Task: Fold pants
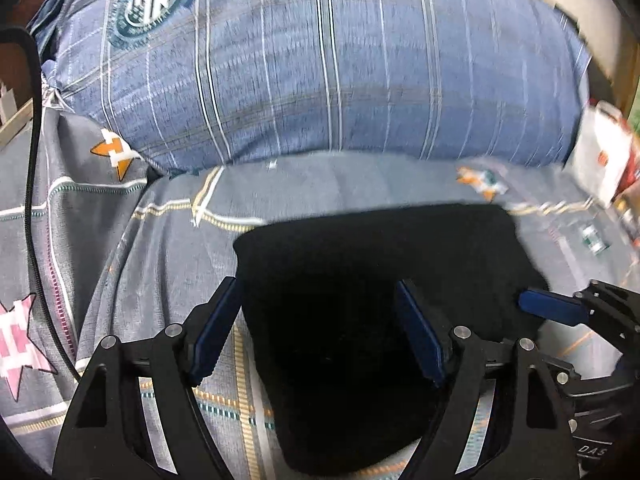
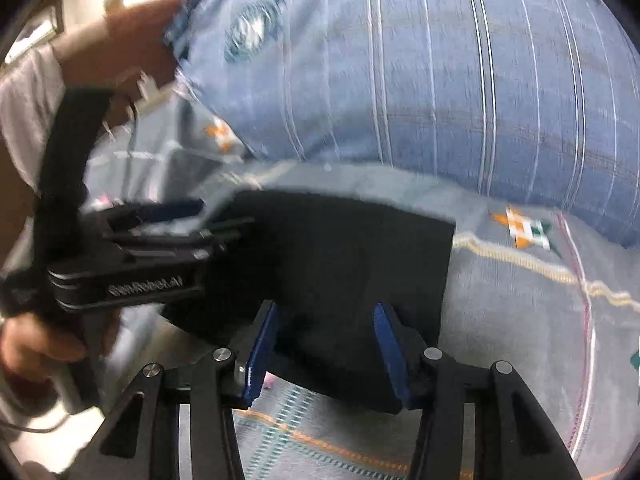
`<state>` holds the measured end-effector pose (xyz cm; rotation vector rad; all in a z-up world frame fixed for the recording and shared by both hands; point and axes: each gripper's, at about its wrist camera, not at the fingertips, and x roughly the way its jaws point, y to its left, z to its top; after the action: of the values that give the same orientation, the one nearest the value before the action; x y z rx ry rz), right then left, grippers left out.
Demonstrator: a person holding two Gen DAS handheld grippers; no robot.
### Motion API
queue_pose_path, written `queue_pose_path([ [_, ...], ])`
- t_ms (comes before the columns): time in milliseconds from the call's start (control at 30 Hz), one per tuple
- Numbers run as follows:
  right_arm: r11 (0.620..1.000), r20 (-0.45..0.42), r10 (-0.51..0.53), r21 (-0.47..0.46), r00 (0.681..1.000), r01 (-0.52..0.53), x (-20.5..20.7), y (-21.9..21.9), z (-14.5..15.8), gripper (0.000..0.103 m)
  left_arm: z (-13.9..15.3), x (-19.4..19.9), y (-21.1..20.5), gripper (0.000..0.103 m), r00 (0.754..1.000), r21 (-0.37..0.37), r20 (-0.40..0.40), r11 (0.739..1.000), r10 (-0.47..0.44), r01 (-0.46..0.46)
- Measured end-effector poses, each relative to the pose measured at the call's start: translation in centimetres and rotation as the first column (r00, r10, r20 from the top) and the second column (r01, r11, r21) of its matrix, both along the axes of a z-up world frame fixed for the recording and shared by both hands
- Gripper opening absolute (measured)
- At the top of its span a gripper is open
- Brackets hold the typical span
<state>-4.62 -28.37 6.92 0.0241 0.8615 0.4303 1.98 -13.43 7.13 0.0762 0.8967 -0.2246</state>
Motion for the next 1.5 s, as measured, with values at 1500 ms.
queue_pose_path([
  [1500,0.960,0.087,-0.272,0.100,0.958,0.263,-8.8,0.4,6.0,0.051,7.8,-14.6,2.5,0.080,0.966,-0.041,0.216,0.990,0.144,-0.139],
])
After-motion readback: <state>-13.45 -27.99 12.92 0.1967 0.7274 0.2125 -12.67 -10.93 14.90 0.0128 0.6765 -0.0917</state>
